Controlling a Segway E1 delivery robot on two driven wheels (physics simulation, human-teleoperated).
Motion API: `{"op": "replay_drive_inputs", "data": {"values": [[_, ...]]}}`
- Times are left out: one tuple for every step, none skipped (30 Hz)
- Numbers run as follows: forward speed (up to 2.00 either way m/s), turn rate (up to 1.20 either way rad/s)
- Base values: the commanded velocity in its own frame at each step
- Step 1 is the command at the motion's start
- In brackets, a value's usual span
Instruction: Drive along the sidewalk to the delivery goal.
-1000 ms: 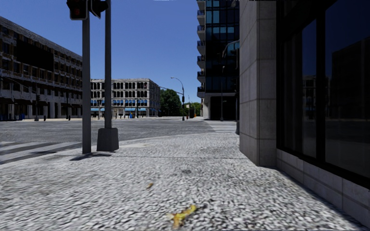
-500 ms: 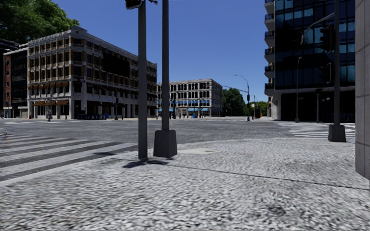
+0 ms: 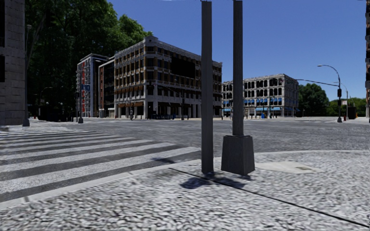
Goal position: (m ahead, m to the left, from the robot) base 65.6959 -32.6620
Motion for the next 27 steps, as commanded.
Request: {"op": "replay_drive_inputs", "data": {"values": [[1.82,0.85],[1.82,0.85],[1.82,0.85],[1.82,0.85],[1.82,0.85],[1.82,0.85],[1.82,0.85],[1.82,0.85],[1.82,0.85],[1.82,0.85],[1.82,0.85],[1.82,0.85],[1.82,0.85],[1.82,0.85],[1.82,0.85],[1.82,0.85],[1.82,0.85],[1.82,0.85],[1.82,0.85],[1.82,0.85],[1.82,0.85],[1.82,0.85],[1.82,0.85],[1.82,0.85],[1.82,0.85],[1.82,0.85],[1.82,0.85]]}}
